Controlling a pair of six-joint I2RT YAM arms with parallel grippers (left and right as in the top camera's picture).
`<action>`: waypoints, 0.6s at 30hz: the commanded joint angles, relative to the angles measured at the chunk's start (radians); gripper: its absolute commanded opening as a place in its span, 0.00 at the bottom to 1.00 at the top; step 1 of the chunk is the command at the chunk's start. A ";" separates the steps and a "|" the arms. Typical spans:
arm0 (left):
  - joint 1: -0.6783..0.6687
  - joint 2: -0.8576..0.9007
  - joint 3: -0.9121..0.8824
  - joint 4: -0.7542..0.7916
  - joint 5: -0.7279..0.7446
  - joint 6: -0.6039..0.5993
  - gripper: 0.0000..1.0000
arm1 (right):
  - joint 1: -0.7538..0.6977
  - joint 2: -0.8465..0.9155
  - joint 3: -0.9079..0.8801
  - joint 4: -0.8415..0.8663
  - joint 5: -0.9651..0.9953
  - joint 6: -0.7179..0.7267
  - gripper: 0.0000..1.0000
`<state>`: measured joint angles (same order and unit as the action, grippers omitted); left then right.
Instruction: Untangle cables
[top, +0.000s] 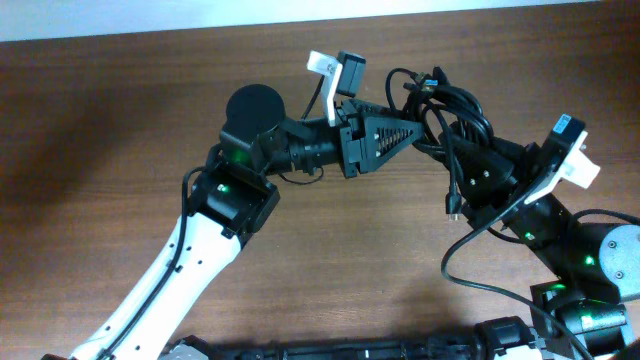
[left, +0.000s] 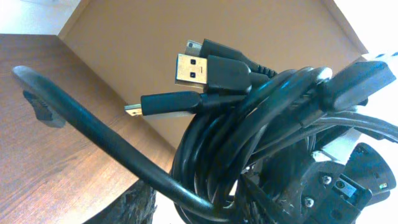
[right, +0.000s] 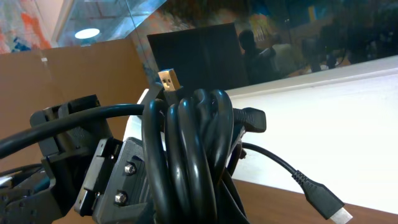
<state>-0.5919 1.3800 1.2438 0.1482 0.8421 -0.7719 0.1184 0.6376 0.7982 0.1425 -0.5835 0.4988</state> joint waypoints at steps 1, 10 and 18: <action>-0.004 -0.015 0.015 0.014 0.014 0.002 0.28 | -0.001 -0.013 0.012 0.004 -0.016 0.008 0.04; -0.004 -0.015 0.015 0.047 0.038 0.002 0.00 | -0.001 -0.013 0.012 -0.031 -0.015 0.008 0.16; 0.013 -0.015 0.015 0.045 0.033 0.002 0.00 | -0.001 -0.013 0.012 -0.106 -0.014 0.007 0.97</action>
<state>-0.5926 1.3800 1.2449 0.1841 0.8627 -0.7860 0.1188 0.6273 0.7990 0.0559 -0.6003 0.5011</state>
